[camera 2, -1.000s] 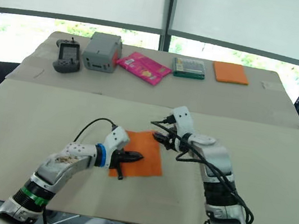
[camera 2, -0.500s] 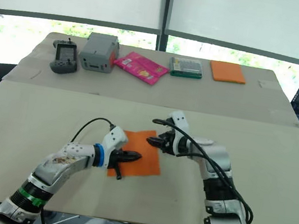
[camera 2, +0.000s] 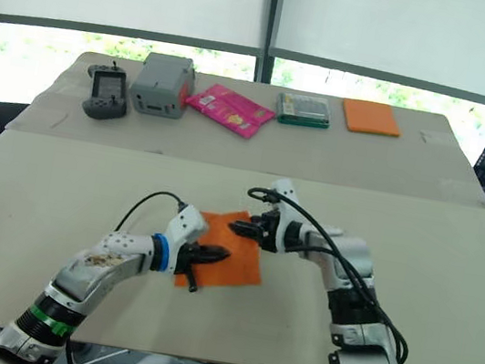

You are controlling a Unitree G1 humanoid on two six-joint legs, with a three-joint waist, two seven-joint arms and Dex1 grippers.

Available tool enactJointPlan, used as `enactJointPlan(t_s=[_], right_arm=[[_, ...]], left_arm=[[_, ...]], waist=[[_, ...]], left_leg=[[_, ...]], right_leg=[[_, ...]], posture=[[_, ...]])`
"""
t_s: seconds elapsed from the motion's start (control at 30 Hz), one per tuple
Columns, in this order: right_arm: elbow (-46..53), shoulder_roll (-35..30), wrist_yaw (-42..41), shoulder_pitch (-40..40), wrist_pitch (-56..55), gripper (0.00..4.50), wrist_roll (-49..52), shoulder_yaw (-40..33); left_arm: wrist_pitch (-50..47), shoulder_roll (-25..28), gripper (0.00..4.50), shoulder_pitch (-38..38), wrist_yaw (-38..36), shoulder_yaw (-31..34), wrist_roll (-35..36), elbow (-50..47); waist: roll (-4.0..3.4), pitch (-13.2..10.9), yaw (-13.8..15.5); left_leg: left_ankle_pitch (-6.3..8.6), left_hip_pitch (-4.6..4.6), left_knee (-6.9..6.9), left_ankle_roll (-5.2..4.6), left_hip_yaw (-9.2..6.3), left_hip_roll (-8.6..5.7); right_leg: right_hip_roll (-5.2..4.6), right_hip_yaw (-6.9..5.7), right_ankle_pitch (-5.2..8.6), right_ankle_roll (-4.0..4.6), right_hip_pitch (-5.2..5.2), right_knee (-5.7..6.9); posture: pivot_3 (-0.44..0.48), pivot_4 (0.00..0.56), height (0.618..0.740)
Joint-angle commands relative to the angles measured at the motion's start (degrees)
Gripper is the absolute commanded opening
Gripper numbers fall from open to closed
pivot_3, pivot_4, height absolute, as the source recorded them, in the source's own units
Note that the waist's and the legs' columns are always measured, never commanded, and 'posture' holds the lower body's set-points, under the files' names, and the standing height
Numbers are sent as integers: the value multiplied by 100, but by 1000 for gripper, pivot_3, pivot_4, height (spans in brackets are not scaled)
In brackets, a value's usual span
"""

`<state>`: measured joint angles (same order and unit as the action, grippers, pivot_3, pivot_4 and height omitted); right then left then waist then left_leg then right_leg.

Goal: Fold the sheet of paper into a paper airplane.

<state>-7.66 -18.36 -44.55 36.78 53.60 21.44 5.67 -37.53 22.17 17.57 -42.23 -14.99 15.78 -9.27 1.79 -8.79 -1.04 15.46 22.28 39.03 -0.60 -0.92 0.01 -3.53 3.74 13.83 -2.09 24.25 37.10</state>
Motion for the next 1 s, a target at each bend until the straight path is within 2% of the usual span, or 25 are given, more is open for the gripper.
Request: enactJointPlan(t_s=[0.03, 0.13, 0.33, 0.5, 0.67, 0.83, 1.0], right_arm=[[326, -32, 102, -4, -171, 1027, 74, -141], [580, -141, 89, -113, -363, 46, -37, 62], [1398, -401, 59, -586, -1380, 46, -539, 634], [1663, -640, 145, -1010, -2924, 46, -1385, 1122], [1508, -981, 296, -1331, -4674, 46, -2621, 1839], [932, -1089, 662, -1334, -5565, 46, -3540, 2187], [553, -1002, 1213, -1215, -6080, 46, -4136, 2131]], left_arm=[[-19, 71, 0, -54, 18, -36, -69, 20], [-6, 76, 0, -31, 9, -39, -69, 43], [15, 109, 0, 15, -29, -38, -73, 92], [37, 131, 0, 71, -80, -38, -82, 152], [115, 141, 0, 201, -171, -60, -113, 306], [176, 147, 0, 300, -221, -52, -113, 413], [196, 167, 0, 301, -236, -36, -103, 427]], waist=[[0, 0, 0], [0, 0, 1], [0, 0, 2], [0, 0, 3], [0, 0, 6], [1, 0, 10], [1, 0, 13]], left_leg=[[0, 0, 0, 0, 0, 0], [0, 0, 0, 0, 0, 1], [0, 1, -1, 0, 0, 0], [0, 0, 0, 0, 1, -3], [0, -2, 0, 0, 3, -6], [0, -5, 1, 1, 6, -7], [-1, -5, 1, 1, 6, -6]], right_leg=[[0, 0, 0, 0, 0, 0], [0, 0, 0, 0, 0, 0], [0, 0, 0, 0, 1, -1], [1, 0, 1, -1, 0, -3], [2, 0, 1, -1, -1, -3], [3, 0, 1, -1, -3, -4], [4, 1, 1, 0, -3, -3]], posture=[[0, 150, 740], [0, 150, 740], [0, 150, 740], [0, 150, 740], [0, 150, 740], [0, 150, 740], [0, 150, 740]])
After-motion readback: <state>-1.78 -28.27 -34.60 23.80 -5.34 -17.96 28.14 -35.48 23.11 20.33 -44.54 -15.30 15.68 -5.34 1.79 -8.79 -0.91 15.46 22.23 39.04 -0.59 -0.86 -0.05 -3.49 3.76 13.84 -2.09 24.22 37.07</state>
